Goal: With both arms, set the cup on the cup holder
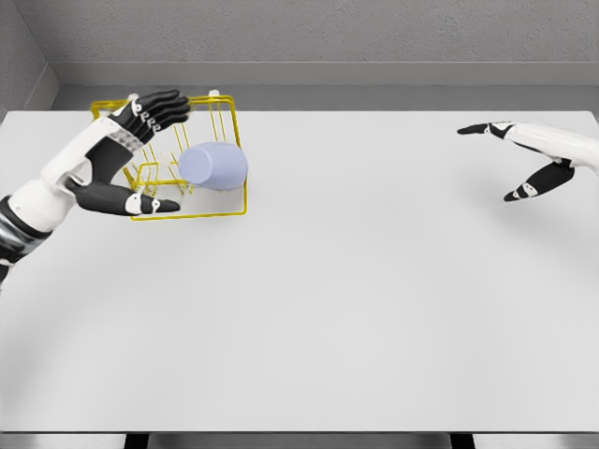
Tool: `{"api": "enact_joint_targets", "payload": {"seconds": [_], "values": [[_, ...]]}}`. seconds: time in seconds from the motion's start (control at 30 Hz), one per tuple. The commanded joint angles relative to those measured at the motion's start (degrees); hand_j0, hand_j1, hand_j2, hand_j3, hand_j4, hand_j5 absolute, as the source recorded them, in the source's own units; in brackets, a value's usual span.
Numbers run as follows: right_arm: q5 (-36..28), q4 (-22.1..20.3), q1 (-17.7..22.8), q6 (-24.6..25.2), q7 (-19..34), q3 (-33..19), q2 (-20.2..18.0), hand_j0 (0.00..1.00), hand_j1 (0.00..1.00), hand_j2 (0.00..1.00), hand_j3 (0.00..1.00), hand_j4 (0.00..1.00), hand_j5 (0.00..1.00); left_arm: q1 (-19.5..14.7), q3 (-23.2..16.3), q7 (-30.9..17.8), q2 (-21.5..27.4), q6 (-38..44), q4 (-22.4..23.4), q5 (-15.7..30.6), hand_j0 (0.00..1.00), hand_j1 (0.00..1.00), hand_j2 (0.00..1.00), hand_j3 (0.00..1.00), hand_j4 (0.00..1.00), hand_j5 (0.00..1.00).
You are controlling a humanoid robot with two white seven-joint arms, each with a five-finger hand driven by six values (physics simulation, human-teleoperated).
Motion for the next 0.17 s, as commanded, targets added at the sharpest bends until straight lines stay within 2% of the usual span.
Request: {"api": "enact_joint_targets", "payload": {"seconds": [0.0,0.03,0.1,0.13], "values": [[-0.36,-0.03,-0.09,0.16,-0.02,-0.05,-0.06,1.00,1.00,1.00,1.00,1.00,1.00,0.18,0.31,0.01,8.25,-6.33,-4.54,0.59,1.00,1.00,1.00,1.00,1.00,1.00],[-0.36,-0.03,-0.09,0.16,-0.02,-0.05,-0.06,1.00,1.00,1.00,1.00,1.00,1.00,1.14,-0.04,0.01,11.24,-10.46,-4.63,0.15,1.00,1.00,1.00,1.00,1.00,1.00],[-0.36,-0.03,-0.09,0.16,-0.02,-0.05,-0.06,1.00,1.00,1.00,1.00,1.00,1.00,2.46,-0.22,0.01,13.26,-12.84,-4.89,0.15,1.00,1.00,1.00,1.00,1.00,1.00],[-0.36,-0.03,-0.09,0.16,-0.02,-0.05,-0.15,1.00,1.00,1.00,1.00,1.00,1.00,3.17,-1.53,0.01,14.32,-13.28,-5.07,0.07,1.00,1.00,1.00,1.00,1.00,1.00]]}}
